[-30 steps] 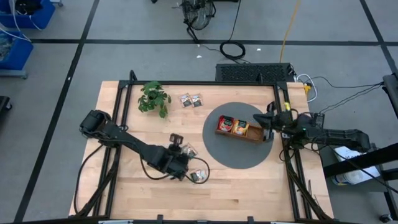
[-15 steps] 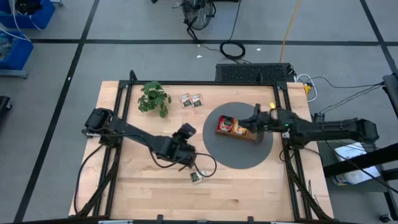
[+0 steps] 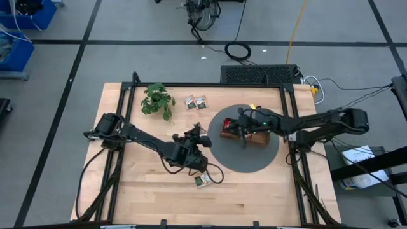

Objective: Pick & Place Tea
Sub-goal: Put the brown tea bag into the right section of the wooden organizer

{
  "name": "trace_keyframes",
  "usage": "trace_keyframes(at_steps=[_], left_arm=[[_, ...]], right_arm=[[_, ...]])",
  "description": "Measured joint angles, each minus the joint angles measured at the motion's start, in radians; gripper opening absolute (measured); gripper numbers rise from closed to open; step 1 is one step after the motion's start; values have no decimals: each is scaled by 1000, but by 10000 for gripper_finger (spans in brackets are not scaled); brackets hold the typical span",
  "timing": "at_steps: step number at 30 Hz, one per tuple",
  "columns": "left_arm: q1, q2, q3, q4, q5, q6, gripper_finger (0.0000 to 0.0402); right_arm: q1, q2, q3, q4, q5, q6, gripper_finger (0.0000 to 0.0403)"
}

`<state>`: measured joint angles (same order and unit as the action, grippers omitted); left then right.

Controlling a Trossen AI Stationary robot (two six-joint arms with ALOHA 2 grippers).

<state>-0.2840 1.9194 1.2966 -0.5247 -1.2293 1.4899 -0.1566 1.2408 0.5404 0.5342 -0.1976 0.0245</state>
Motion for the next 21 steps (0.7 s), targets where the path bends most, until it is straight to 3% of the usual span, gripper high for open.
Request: trace_keyframes(at_steps=[8,14,21], left_arm=[[-12,8,-4,20,14,58,4],[-16,8,-4,63,37,85,3],[-29,8,-4,102,60,122,2]], right_arm=[[-1,159,87,46,-25,0,114],[-1,272,148,70,-105,47,199],[-2,369,205,112,-226,110,241]])
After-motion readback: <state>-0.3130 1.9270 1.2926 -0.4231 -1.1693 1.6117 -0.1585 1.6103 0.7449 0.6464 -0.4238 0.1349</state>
